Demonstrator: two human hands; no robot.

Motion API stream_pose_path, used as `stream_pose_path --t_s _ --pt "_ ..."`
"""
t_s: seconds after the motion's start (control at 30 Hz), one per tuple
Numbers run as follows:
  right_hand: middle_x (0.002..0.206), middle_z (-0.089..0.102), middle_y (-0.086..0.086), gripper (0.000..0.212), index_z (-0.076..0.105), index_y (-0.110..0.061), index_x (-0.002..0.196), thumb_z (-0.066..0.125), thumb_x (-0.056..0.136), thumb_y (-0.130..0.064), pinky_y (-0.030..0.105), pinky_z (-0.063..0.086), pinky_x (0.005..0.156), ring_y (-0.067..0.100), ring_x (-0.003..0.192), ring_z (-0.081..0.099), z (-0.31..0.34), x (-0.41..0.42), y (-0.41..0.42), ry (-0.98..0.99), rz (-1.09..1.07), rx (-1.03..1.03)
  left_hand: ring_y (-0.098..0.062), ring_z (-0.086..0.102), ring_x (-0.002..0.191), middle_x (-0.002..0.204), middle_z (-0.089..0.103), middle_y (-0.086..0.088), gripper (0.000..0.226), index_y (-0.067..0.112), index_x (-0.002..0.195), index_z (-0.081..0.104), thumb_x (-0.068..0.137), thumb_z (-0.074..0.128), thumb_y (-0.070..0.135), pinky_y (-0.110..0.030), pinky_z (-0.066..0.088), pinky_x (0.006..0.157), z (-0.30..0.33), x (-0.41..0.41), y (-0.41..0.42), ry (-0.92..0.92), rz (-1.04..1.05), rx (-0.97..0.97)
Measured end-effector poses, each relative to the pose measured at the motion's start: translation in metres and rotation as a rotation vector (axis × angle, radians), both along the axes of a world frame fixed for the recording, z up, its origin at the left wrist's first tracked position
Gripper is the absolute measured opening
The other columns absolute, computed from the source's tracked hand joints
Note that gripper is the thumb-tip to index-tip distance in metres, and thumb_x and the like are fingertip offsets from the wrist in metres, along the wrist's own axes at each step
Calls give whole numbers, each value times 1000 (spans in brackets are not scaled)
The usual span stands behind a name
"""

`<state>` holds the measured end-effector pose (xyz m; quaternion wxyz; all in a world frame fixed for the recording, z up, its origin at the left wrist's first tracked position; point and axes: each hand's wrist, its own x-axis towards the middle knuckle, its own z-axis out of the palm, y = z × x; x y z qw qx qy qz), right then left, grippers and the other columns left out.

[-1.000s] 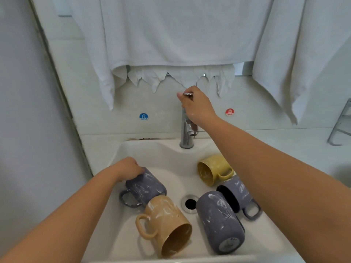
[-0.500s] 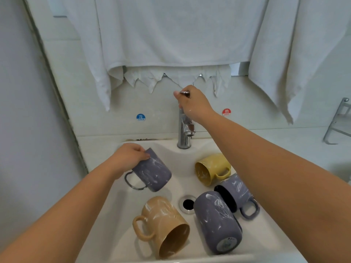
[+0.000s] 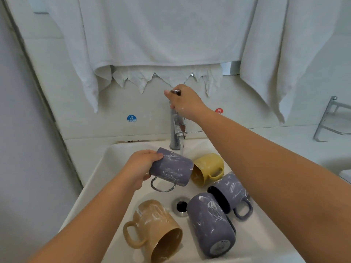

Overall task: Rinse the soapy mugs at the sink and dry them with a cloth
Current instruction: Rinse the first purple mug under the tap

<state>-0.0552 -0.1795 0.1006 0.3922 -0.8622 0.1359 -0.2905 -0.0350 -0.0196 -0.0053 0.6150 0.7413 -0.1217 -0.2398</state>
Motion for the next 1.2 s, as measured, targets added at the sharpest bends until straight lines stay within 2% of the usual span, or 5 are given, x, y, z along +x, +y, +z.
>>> stream_pose_path --t_s 0.2,0.57,0.8,0.97,1.2 --pt "108 63 14 35 52 -12 108 48 96 -45 42 50 87 27 97 63 -5 -3 -5 0 47 5 -20 59 79 86 66 -5 5 10 88 64 92 62 13 -29 47 70 -6 -7 -4 40 -16 -26" --pt "88 59 4 39 58 -10 105 47 97 -47 30 42 70 15 75 53 -11 -5 -6 -27 -17 -168 -22 60 86 91 67 -5 4 12 91 64 92 61 15 -32 47 79 -15 -10 -7 120 -51 -60" --pt "113 62 13 43 45 -20 128 48 95 -48 35 48 86 23 96 62 -38 -46 -8 -150 -108 159 -20 58 79 83 67 -3 10 14 81 63 92 63 16 -33 46 81 -17 -7 -4 98 -27 -130" --pt "113 59 -2 58 49 -27 126 68 79 -55 25 49 78 13 95 61 -101 -77 -11 439 76 146 -18 60 68 73 68 -4 16 11 78 63 93 60 11 -29 49 70 -17 -11 -13 59 -31 -211" --pt "99 63 -7 44 62 -24 114 45 92 -59 10 34 54 -4 71 52 -114 -67 5 382 60 74 -19 62 69 74 69 -8 18 9 75 67 92 61 8 -33 51 76 -21 -12 -13 -69 -16 -228"
